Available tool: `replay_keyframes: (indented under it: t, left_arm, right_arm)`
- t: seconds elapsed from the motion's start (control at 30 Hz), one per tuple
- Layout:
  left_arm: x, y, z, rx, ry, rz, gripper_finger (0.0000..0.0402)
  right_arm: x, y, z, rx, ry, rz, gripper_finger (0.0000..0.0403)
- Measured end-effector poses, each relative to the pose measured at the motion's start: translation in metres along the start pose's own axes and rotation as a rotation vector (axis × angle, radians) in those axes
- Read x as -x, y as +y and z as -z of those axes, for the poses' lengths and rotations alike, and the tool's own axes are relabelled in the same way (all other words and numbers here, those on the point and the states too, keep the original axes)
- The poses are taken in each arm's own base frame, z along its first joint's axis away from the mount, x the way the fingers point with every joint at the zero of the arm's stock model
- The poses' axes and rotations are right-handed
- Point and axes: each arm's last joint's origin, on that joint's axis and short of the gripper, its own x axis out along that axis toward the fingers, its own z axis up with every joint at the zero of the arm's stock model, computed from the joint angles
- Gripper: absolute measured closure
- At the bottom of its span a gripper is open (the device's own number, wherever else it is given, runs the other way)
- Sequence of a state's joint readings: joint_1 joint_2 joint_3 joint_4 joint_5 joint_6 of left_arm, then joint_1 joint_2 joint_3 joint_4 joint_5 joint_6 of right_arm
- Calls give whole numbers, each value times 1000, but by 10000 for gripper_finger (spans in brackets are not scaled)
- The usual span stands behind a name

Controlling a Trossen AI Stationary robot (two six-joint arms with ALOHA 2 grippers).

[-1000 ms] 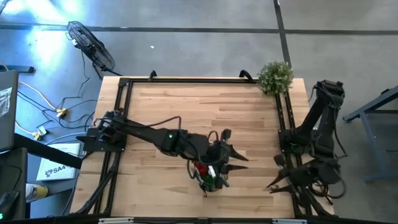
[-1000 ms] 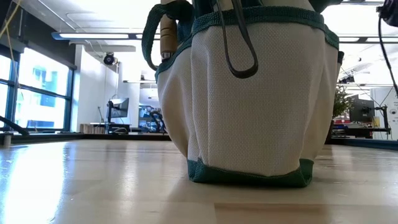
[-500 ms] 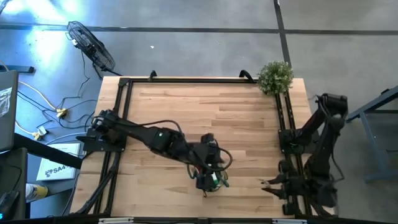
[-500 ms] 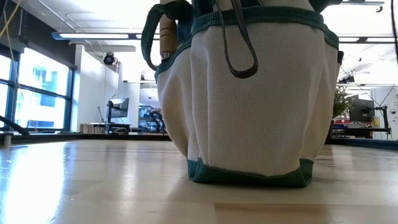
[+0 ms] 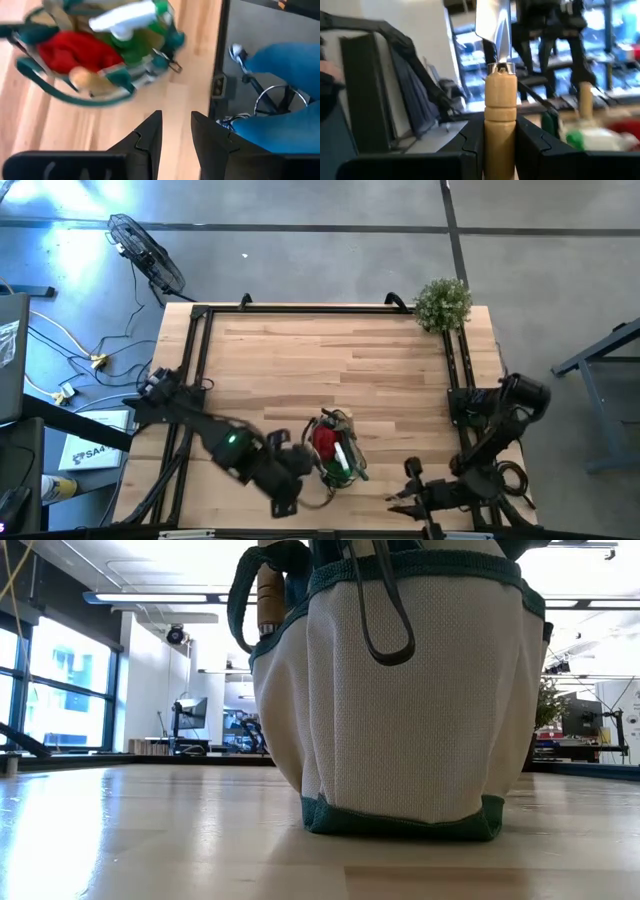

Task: Pick & Place Garden tools in Gardening bag
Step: Put the trowel into the gardening bag

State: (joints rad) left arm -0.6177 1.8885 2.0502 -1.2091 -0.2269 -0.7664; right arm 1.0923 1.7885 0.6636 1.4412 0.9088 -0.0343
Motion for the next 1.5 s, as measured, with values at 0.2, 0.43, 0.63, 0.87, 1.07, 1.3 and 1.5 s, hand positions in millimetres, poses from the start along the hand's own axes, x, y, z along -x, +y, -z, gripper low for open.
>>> replay_keyframes:
  t: [0.2,0.43,0.63,0.87,1.07,1.3,1.5]
  left_arm:
    - [11,-31,34,-24,-40,-26,302]
    - [9,-56,67,-61,-154,-92,302]
    - [-12,-57,89,-36,-135,-134,302]
    - [-55,-53,115,25,-79,-126,302]
    - [-79,-51,129,46,-28,-61,302]
    - [-82,-49,130,24,-67,-84,302]
    - [-84,-46,124,7,-87,-103,302]
  right_arm:
    - [-22,-18,7,15,-28,-14,344]
    - [-41,-39,9,26,-18,-1,344]
    - [-53,-53,14,10,20,4,344]
    - [-58,-61,14,12,22,42,344]
    - [-50,-69,21,-20,47,78,344]
    - [-52,-72,23,-21,57,72,344]
    - [-55,-78,27,-40,86,73,344]
